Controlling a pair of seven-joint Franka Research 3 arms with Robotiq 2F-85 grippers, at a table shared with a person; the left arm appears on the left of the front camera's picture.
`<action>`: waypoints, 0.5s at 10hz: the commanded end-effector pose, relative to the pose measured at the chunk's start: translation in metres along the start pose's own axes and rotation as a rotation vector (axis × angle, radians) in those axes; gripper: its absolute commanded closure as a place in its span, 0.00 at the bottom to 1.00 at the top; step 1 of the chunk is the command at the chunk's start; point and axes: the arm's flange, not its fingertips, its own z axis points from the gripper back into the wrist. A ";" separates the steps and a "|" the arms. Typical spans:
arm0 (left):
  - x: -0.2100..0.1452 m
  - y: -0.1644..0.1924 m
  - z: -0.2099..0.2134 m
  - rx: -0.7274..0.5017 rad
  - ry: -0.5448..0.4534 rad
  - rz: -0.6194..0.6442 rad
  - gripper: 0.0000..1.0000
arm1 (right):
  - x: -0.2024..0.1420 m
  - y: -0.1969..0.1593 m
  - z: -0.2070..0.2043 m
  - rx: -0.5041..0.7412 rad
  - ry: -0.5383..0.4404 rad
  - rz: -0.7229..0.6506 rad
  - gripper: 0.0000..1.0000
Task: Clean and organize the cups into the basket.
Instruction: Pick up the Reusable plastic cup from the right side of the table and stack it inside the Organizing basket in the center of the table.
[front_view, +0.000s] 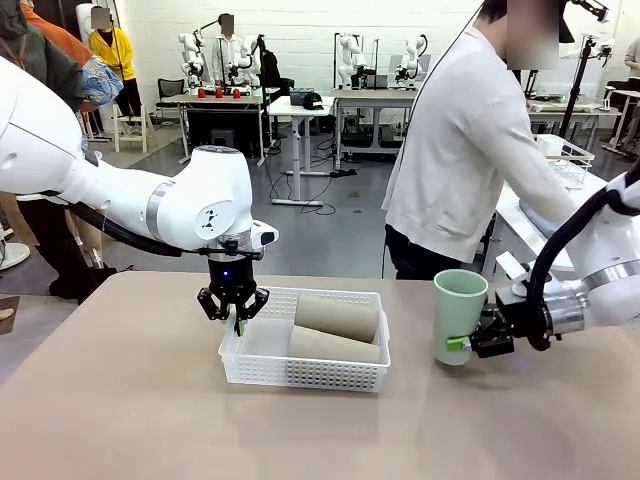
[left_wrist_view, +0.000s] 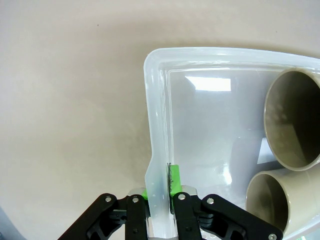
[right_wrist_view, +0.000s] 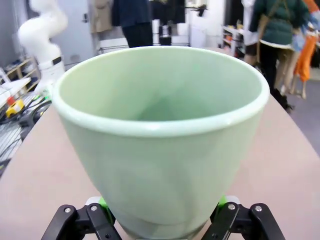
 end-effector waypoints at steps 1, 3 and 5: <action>0.000 0.000 0.002 -0.001 -0.005 0.000 1.00 | 0.075 0.044 0.021 -0.089 0.056 -0.041 0.83; 0.000 0.000 0.002 -0.001 -0.005 0.000 1.00 | 0.135 0.069 0.045 -0.133 0.057 -0.016 0.83; 0.000 0.000 0.002 -0.001 -0.005 0.000 1.00 | 0.168 0.088 0.053 -0.140 0.066 0.003 0.83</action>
